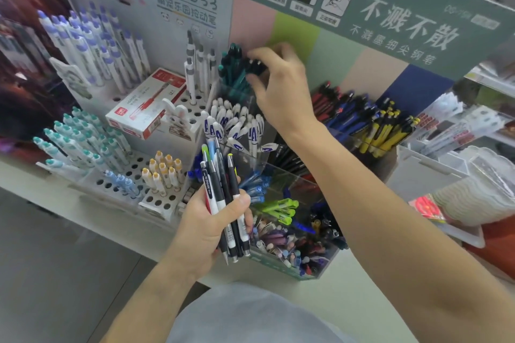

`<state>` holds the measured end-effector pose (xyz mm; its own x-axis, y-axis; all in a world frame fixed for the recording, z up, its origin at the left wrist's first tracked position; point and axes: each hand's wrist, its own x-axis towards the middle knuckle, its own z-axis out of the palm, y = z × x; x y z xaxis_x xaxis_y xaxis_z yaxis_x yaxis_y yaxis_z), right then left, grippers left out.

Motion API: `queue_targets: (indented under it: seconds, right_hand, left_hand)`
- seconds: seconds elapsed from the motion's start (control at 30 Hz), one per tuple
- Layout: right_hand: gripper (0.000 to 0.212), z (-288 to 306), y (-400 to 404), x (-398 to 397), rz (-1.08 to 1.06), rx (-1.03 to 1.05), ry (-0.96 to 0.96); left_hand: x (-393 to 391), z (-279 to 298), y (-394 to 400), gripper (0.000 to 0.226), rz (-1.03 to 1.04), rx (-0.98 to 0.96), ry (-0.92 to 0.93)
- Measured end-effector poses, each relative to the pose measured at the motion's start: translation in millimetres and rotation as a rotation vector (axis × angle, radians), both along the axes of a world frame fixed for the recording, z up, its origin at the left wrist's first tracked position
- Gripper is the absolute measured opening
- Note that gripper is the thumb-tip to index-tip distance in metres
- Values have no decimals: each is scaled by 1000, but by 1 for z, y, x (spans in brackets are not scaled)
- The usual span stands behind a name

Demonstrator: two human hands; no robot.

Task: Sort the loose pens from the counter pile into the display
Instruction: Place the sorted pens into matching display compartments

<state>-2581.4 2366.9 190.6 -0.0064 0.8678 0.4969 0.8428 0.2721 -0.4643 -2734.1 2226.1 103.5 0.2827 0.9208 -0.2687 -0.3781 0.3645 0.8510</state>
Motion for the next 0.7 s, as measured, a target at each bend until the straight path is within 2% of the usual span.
queue_targets:
  seconds: [0.07, 0.17, 0.2, 0.27, 0.33, 0.37, 0.5, 0.6, 0.63, 0.7]
  right_hand:
    - [41, 5, 5, -8, 12, -36, -84]
    - [66, 9, 15, -22, -48, -26, -337]
    - [65, 9, 19, -26, -65, 17, -404]
    - [46, 8, 29, -29, -74, 121, -450]
    - [26, 7, 37, -23, -61, 226, -391]
    - [23, 6, 39, -19, -59, 247, -348]
    - [37, 6, 31, -5, -83, 224, -280]
    - [29, 19, -16, -1, 72, 315, -99]
    - [22, 21, -39, 3, 138, 272, -41]
    - [15, 20, -88, 16, 208, 15, 24]
  left_hand:
    - [0, 2, 1, 35, -14, -5, 9]
    - [-1, 3, 2, 37, -27, -7, -2]
    - [-2, 2, 2, 38, -32, -4, -5]
    - [-2, 1, 1, 37, -53, 8, 7]
    - [-3, 0, 0, 35, -83, 13, 23]
    - [-3, -1, 0, 35, -104, 10, 15]
    - [1, 2, -4, 38, -187, -38, -107]
    - [9, 6, -10, 46, -237, -89, -144]
    - [12, 6, -12, 47, -239, -110, -158]
    - [18, 5, -15, 48, -241, -136, -166]
